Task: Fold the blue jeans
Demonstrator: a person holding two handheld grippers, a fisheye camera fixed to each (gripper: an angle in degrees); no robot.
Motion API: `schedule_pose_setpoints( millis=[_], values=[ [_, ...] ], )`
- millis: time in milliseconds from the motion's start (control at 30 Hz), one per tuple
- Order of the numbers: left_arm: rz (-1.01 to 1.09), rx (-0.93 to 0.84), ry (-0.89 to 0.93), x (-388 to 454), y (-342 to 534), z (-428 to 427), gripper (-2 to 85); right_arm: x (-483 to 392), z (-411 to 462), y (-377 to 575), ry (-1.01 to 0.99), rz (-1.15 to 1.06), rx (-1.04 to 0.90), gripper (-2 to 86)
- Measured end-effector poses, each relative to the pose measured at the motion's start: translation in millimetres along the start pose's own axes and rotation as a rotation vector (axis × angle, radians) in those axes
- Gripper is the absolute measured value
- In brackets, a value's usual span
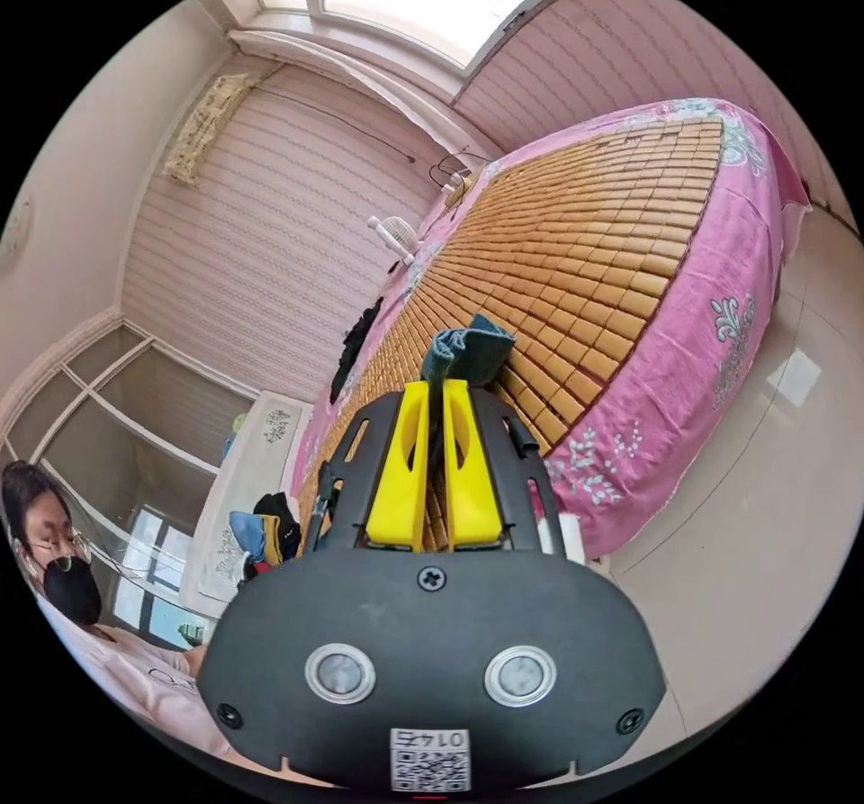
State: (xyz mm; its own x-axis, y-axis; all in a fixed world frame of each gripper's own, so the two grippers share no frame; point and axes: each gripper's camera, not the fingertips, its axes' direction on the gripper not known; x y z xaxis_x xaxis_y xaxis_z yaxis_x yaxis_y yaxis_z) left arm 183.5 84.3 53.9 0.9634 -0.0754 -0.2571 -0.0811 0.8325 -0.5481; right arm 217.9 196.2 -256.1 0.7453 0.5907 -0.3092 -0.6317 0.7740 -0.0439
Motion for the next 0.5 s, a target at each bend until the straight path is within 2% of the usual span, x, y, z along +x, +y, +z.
schedule_pose_setpoints(
  millis=[133, 200, 233, 300, 367, 500],
  values=[
    [0.048, -0.005, 0.135, 23, -30, 7, -1.0, -79, -26, -31, -0.039, -0.179, 0.097, 2.0],
    [0.142, -0.010, 0.427, 53, -47, 19, -1.0, -130, -27, -38, -0.055, -0.300, 0.104, 2.1],
    [0.149, -0.010, 0.493, 62, -50, 24, -1.0, -168, -23, -37, -0.079, -0.389, 0.097, 2.1],
    [0.228, 0.061, 0.442, 109, -58, 33, -1.0, -228, -9, -25, -0.147, -0.524, 0.079, 2.1],
    [0.275, 0.129, 0.422, 133, -63, 32, -1.0, -304, 23, 8, -0.303, -0.673, 0.028, 2.2],
    [0.181, 0.176, 0.603, 145, -74, 48, -1.0, -407, 99, 103, -0.565, -0.862, -0.177, 2.5]
  ],
)
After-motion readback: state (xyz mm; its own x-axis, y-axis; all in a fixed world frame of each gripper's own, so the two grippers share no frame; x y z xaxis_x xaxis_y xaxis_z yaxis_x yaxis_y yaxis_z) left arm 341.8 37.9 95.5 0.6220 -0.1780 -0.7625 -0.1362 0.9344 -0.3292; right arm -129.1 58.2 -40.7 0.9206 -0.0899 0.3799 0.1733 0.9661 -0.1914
